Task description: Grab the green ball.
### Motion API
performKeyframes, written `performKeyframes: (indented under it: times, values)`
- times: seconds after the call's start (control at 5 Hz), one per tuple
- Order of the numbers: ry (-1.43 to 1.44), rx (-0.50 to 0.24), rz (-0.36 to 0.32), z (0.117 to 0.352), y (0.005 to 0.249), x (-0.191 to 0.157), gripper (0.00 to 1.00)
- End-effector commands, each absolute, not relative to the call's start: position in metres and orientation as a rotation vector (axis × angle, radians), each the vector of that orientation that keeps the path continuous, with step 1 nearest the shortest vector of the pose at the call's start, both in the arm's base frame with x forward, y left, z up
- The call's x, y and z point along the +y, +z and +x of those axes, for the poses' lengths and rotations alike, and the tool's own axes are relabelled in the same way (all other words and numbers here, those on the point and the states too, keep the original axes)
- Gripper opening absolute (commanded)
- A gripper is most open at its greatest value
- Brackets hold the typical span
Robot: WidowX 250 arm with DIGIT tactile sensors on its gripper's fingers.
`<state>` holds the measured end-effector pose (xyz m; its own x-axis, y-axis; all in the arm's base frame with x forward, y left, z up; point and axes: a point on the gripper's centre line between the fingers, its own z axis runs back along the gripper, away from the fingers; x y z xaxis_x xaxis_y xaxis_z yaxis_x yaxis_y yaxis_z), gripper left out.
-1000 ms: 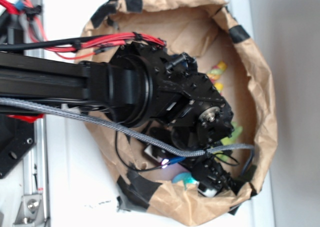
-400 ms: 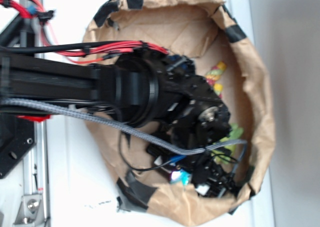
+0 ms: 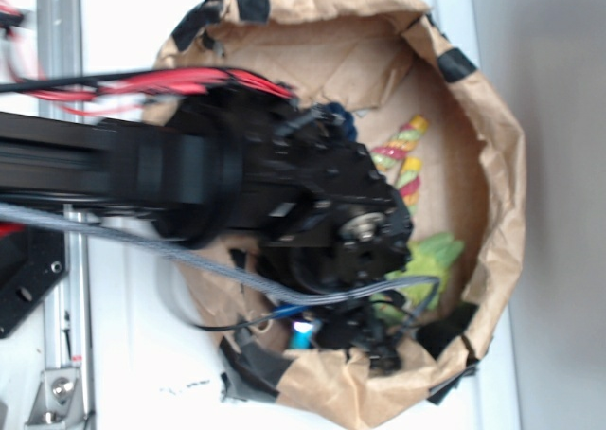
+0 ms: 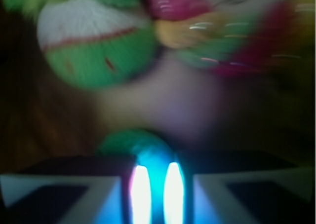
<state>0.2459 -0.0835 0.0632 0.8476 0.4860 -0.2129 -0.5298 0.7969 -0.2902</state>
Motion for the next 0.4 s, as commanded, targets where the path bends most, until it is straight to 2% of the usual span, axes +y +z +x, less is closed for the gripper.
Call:
performKeyframes:
  times: [0.0, 0.2]
  values:
    - [0.388, -0.100, -0.120, 0.229, 0.146, -0.020, 0.00]
    - [0.388, -0.158, -0.127, 0.222, 0.162, -0.001, 0.00]
